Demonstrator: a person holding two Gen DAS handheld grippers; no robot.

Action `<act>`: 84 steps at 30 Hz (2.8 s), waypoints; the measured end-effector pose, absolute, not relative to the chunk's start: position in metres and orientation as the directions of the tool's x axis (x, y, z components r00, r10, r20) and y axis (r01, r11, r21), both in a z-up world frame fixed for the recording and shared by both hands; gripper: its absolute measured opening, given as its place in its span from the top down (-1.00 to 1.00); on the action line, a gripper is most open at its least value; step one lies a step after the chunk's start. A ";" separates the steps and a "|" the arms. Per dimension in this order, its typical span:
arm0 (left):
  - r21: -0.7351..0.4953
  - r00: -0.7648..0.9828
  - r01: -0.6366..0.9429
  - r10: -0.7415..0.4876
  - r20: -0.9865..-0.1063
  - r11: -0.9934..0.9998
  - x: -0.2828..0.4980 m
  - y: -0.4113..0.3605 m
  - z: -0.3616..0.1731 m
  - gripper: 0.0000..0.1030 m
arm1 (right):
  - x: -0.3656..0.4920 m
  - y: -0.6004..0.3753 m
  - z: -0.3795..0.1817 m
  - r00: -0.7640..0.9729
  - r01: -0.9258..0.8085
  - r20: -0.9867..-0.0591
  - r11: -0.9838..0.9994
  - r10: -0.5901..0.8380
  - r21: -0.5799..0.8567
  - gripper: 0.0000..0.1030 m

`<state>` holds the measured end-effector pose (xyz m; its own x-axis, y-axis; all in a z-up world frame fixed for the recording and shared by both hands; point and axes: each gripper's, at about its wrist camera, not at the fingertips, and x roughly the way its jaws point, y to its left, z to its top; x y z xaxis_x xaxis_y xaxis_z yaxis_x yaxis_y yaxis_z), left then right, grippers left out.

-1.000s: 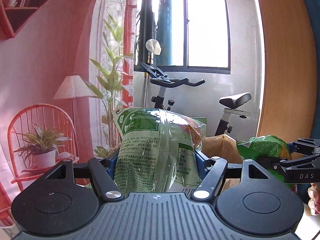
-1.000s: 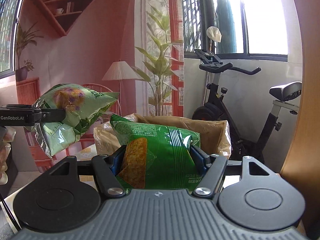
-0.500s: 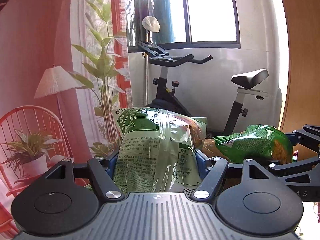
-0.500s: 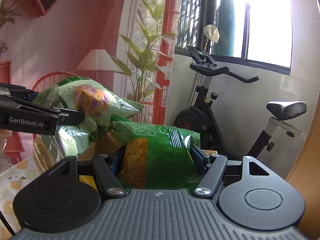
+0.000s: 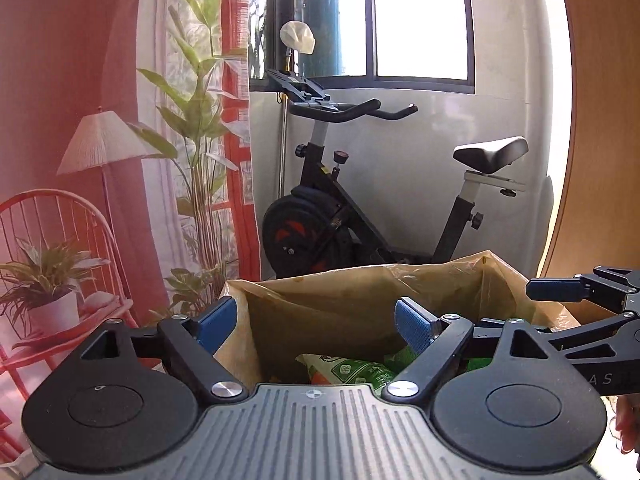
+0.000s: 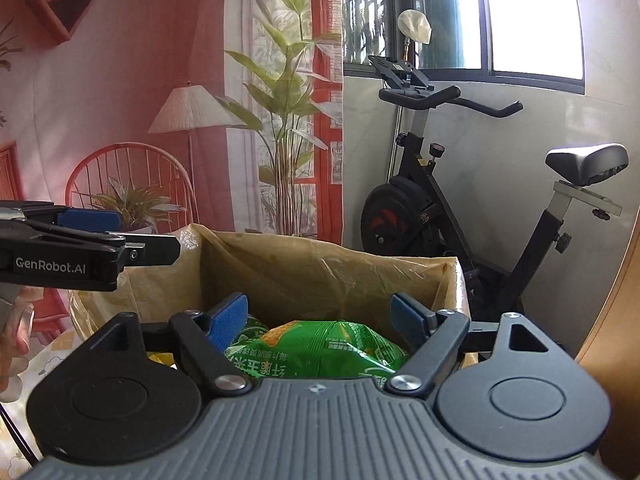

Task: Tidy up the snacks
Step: 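Move both open tools back from the box toward the snacks on the table, then grasp the orange chip bag with right tool while left tool approaches the green-wrapped pastry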

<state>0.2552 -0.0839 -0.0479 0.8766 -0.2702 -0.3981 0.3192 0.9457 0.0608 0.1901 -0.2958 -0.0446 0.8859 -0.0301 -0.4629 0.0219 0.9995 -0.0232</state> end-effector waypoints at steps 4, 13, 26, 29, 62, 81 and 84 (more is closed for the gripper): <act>0.060 0.876 0.313 -0.264 -0.403 0.948 0.241 -0.076 -0.041 -0.70 | 0.178 -0.293 -0.038 0.886 0.021 -0.463 1.000 -0.017 0.003 -0.57; 0.057 0.877 0.306 -0.258 -0.406 0.950 0.191 -0.049 -0.039 -0.70 | 0.131 -0.274 -0.030 0.896 0.015 -0.443 0.999 0.009 0.050 -0.57; 0.054 0.891 0.252 -0.210 -0.403 0.966 0.132 -0.015 -0.063 -0.70 | 0.078 -0.255 -0.053 0.899 0.011 -0.436 0.995 0.032 0.096 -0.63; 0.041 0.893 0.235 -0.199 -0.403 0.971 0.121 -0.008 -0.070 -0.69 | 0.071 -0.254 -0.060 0.898 0.022 -0.440 0.993 0.030 0.114 -0.63; -0.076 0.807 0.124 -0.145 -0.573 0.989 0.108 0.045 -0.162 -0.66 | 0.071 -0.230 -0.168 0.765 0.061 -0.642 0.985 0.059 0.163 -0.96; -0.109 0.703 0.215 -0.232 -0.673 0.970 0.125 0.051 -0.217 -0.44 | 0.105 -0.230 -0.206 0.710 0.093 -0.698 0.969 0.097 0.230 -0.29; -0.088 0.699 0.276 -0.263 -0.665 0.957 0.141 0.040 -0.220 -0.36 | 0.096 -0.230 -0.201 0.720 0.098 -0.688 0.970 0.084 0.221 -0.22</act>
<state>0.1413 0.0396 -0.2204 0.6994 -0.2626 -0.6647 0.2758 0.9572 -0.0879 0.0960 -0.2302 -0.2015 0.7204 0.0837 -0.6885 0.0983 0.9703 0.2209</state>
